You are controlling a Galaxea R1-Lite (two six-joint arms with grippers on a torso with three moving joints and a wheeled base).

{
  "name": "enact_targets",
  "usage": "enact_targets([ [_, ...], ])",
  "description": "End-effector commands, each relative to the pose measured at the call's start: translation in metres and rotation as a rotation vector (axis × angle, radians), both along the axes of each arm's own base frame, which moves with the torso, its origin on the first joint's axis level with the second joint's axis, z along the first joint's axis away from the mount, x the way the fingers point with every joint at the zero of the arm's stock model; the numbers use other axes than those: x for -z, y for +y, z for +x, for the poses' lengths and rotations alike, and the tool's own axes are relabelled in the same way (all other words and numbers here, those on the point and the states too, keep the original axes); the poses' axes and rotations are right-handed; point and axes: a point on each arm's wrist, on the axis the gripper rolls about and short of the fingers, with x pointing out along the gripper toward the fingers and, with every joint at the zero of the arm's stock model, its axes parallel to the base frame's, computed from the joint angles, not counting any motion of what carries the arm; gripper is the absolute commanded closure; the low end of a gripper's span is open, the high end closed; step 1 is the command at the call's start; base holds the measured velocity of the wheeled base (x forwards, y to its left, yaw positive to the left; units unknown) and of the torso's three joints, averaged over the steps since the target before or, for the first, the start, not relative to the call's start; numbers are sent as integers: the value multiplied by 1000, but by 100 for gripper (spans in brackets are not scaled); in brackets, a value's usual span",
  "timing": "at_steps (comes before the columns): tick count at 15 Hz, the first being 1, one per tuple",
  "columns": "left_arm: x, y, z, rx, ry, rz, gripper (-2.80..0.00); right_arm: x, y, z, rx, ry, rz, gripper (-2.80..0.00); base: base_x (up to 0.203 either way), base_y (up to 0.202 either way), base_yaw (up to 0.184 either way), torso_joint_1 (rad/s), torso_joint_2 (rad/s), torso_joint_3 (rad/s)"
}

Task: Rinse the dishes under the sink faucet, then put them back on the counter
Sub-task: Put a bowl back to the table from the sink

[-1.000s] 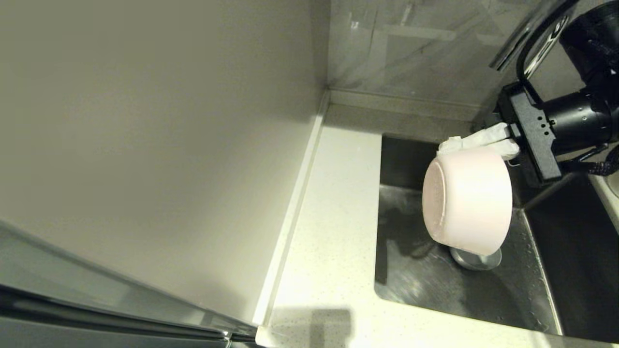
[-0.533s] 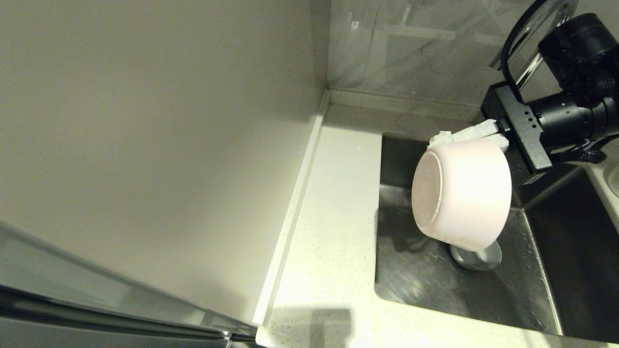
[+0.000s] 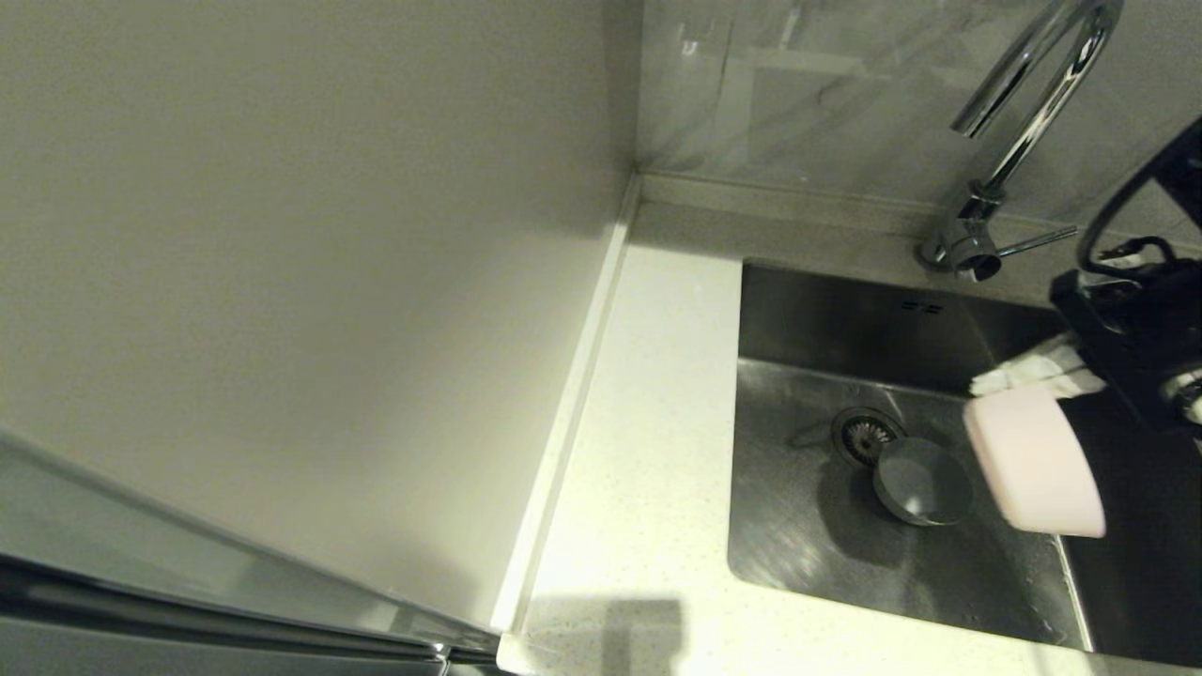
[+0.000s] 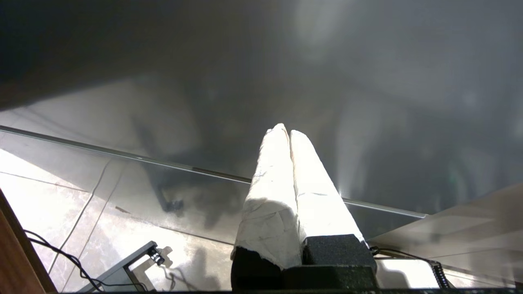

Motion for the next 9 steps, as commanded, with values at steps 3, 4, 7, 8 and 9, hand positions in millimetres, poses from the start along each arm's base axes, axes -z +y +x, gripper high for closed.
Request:
enact_targets([
  [3,0,0,0,0,-3,-1,0,-5,-81,-45,-163,-122,-548,0,0,0,0,0,0,0],
  [4,0,0,0,0,-3,-1,0,-5,-94,-54,-176,-116,-615,0,0,0,0,0,0,0],
  [7,0,0,0,0,-4,-1,0,9,-121,-46,-199,-85,-763,0,0,0,0,0,0,0],
  [8,0,0,0,0,-4,-1,0,14,-127,-37,-187,-92,-793,0,0,0,0,0,0,0],
  [9,0,0,0,0,-3,-1,0,21,-133,-29,-178,-96,-820,0,0,0,0,0,0,0],
])
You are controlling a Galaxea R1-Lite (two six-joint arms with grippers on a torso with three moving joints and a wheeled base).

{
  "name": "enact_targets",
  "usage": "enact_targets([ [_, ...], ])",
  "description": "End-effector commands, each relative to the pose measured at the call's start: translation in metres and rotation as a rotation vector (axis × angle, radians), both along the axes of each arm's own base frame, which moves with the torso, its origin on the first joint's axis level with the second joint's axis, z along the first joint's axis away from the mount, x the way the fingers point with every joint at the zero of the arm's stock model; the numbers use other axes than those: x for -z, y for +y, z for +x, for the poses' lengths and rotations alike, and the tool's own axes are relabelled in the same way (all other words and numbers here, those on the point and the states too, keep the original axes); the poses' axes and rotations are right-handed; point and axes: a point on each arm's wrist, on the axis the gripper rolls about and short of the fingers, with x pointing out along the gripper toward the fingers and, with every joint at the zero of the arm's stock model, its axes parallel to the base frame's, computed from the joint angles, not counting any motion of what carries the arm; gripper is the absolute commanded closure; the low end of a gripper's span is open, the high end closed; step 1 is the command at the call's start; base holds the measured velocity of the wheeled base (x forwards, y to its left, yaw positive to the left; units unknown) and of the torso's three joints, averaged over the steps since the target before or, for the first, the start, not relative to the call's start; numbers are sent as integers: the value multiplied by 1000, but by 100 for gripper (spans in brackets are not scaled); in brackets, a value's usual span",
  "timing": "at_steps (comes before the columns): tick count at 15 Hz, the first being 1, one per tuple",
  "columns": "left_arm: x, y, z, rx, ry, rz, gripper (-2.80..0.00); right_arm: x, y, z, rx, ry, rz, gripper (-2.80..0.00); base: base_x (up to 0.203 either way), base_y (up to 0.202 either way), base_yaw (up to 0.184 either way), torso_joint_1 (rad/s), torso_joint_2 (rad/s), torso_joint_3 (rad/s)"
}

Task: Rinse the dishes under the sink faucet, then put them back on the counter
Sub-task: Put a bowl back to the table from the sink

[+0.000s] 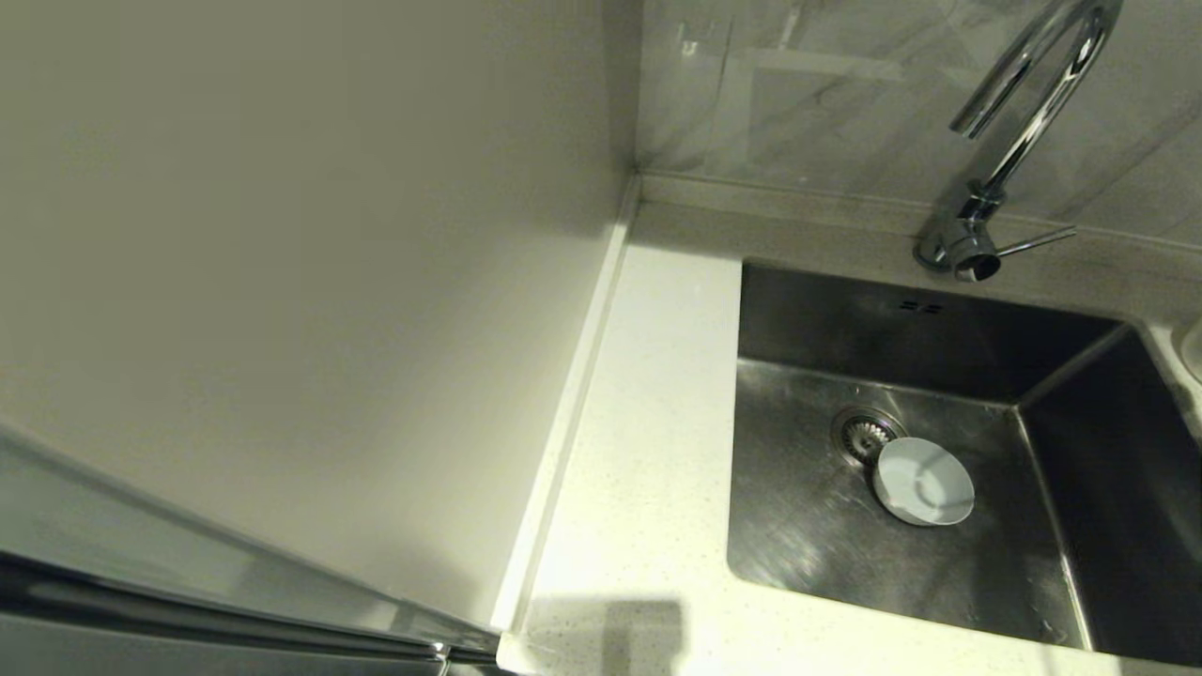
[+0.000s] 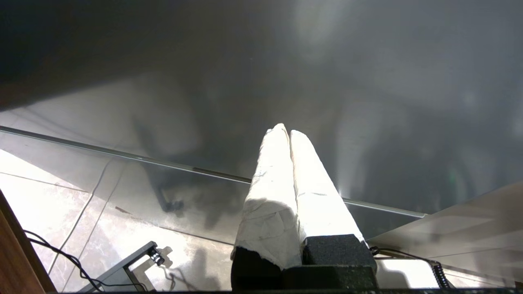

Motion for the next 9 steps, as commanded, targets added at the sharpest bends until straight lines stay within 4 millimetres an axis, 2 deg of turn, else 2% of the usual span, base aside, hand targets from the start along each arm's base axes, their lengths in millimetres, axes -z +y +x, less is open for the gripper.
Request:
enact_targets([
  [1,0,0,0,0,-3,1,0,19,-14,18,15,-4,-37,0,0,0,0,0,0,0],
  [4,0,0,0,0,-3,-1,0,37,-28,35,40,-17,-120,0,0,0,0,0,0,0],
  [9,0,0,0,0,-3,0,0,50,-49,51,101,-26,-186,0,0,0,0,0,0,0],
])
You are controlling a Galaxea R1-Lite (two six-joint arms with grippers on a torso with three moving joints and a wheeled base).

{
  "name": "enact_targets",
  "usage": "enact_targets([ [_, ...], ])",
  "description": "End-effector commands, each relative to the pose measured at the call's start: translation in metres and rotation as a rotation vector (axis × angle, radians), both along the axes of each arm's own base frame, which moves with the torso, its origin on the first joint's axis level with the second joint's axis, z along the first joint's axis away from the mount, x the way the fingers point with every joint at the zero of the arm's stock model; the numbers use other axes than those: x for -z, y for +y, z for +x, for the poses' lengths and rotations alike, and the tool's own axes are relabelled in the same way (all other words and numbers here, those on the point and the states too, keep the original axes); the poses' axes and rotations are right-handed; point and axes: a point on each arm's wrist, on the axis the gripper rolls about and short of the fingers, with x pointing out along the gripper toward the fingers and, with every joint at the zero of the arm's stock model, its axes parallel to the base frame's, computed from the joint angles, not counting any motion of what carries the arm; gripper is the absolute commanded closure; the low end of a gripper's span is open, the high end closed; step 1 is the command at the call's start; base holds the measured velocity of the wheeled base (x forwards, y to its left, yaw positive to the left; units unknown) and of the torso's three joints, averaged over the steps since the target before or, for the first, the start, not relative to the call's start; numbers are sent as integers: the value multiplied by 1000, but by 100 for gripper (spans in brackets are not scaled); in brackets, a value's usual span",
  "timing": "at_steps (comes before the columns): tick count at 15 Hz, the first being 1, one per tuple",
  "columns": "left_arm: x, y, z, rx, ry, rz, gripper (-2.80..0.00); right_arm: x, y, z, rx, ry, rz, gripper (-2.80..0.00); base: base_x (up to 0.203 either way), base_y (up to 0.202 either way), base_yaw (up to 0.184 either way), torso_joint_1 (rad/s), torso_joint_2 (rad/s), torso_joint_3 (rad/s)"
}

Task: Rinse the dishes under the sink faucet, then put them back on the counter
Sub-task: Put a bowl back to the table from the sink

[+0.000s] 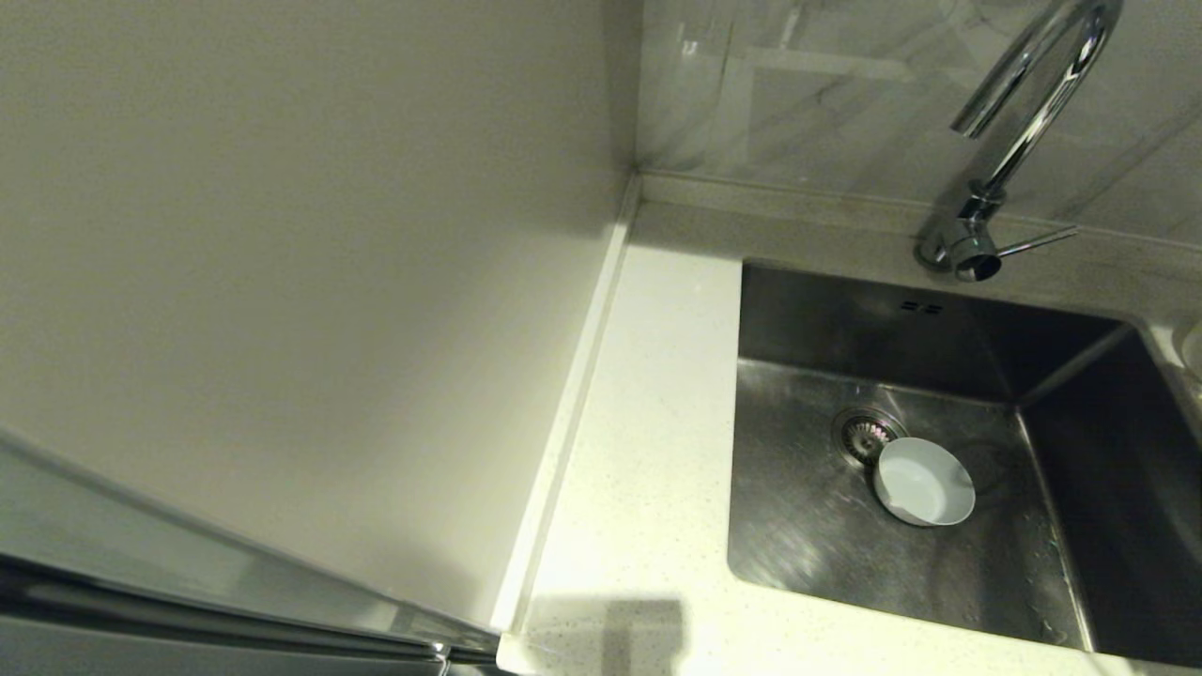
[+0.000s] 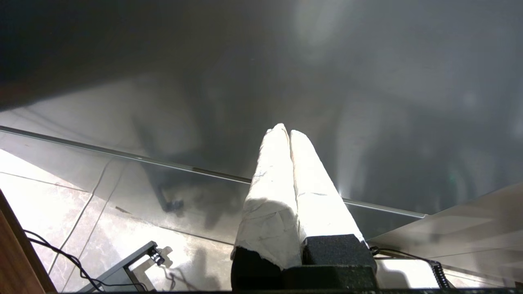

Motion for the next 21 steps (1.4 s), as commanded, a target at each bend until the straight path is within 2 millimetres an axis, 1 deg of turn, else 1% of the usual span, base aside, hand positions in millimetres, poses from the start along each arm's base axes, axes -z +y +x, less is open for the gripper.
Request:
enact_targets([
  [1,0,0,0,-1,-5,-1,0,11,-10,5,20,27,8,0,0,0,0,0,0,0],
  [6,0,0,0,-1,-3,-1,0,14,-15,9,30,13,-17,0,0,0,0,0,0,0],
  [7,0,0,0,-1,-3,-1,0,14,-15,9,30,12,-17,-280,0,0,0,0,0,0],
  [12,0,0,0,1,-3,0,0,13,-16,9,43,7,-18,-280,0,0,0,0,0,0],
  [14,0,0,0,-1,-3,-1,0,10,-16,9,46,-11,-26,-280,0,0,0,0,0,0],
  [16,0,0,0,0,-3,-1,0,-2,-13,6,41,-69,-53,-280,0,0,0,0,0,0],
  [17,0,0,0,-1,-3,0,0,-12,-9,2,28,-118,-73,-280,0,0,0,0,0,0],
  [19,0,0,0,1,-3,-1,0,-35,12,-11,-57,-224,-81,-280,0,0,0,0,0,0],
  [20,0,0,0,-1,-3,-1,0,-46,30,-20,-125,-273,-76,-280,0,0,0,0,0,0],
  [21,0,0,0,-1,-3,-1,0,-52,52,-26,-213,-307,-57,-280,0,0,0,0,0,0],
])
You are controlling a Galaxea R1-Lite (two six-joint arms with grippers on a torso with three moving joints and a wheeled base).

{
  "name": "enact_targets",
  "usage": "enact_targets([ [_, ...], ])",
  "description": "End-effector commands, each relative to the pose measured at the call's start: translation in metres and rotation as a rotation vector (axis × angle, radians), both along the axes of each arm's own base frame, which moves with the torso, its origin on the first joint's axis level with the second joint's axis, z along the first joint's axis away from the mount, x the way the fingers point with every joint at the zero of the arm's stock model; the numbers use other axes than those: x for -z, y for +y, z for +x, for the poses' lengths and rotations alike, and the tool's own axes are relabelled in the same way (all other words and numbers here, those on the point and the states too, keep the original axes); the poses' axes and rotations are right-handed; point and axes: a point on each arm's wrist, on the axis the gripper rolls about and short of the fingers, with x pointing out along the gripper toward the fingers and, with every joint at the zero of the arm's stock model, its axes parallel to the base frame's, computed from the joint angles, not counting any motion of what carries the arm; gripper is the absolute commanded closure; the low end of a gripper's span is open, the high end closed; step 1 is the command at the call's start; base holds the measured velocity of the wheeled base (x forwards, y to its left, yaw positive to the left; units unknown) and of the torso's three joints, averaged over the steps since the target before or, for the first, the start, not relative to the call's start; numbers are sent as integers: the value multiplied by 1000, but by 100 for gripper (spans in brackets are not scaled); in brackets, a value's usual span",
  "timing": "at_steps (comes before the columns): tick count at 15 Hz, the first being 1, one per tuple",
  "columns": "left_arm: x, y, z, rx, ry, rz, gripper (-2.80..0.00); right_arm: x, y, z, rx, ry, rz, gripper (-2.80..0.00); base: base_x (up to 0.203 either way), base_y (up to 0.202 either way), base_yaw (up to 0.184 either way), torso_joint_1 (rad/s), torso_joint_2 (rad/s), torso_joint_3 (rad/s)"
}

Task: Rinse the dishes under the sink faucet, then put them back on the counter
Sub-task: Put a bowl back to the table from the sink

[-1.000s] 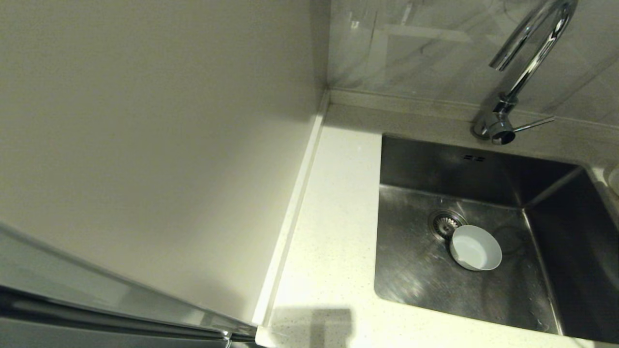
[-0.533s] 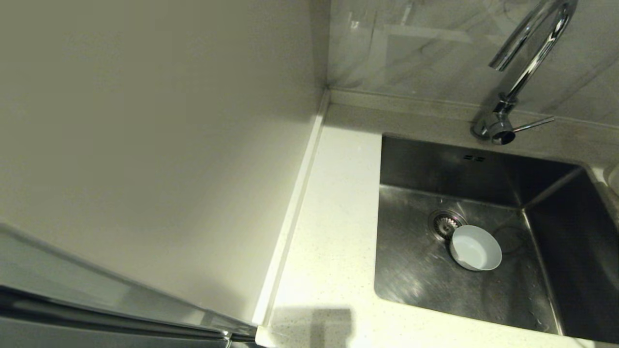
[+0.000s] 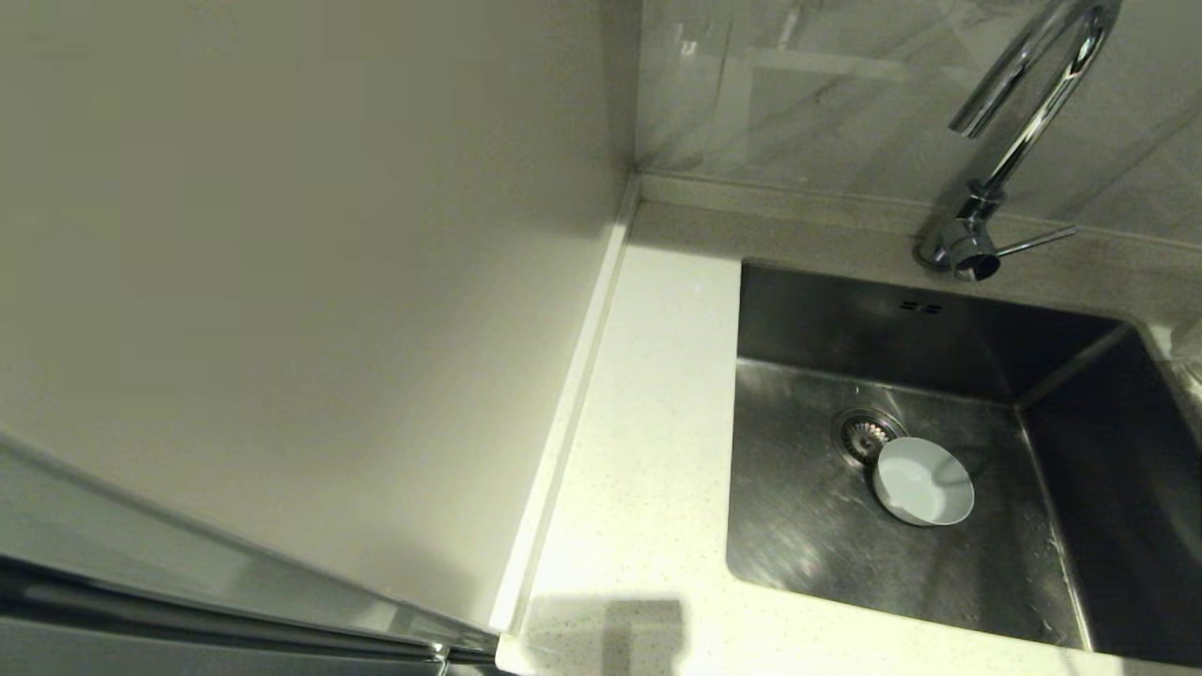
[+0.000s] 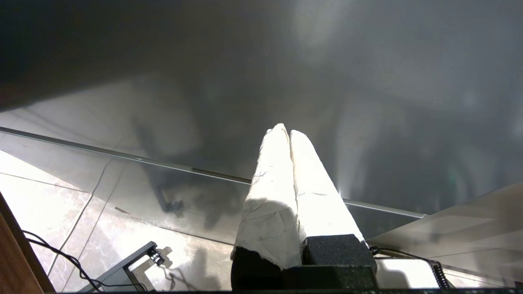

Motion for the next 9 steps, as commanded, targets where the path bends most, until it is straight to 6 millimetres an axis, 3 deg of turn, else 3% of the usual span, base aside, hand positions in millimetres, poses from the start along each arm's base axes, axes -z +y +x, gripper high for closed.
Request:
enact_targets([
  [1,0,0,0,0,-4,-1,0,-17,49,-19,-176,-67,3,-280,0,0,0,0,0,0],
  [4,0,0,0,-1,-4,-1,0,10,92,3,-393,-27,34,-280,0,0,0,0,0,0],
  [9,0,0,0,0,-4,-1,0,85,92,58,-500,158,-73,-280,0,0,0,0,0,0],
])
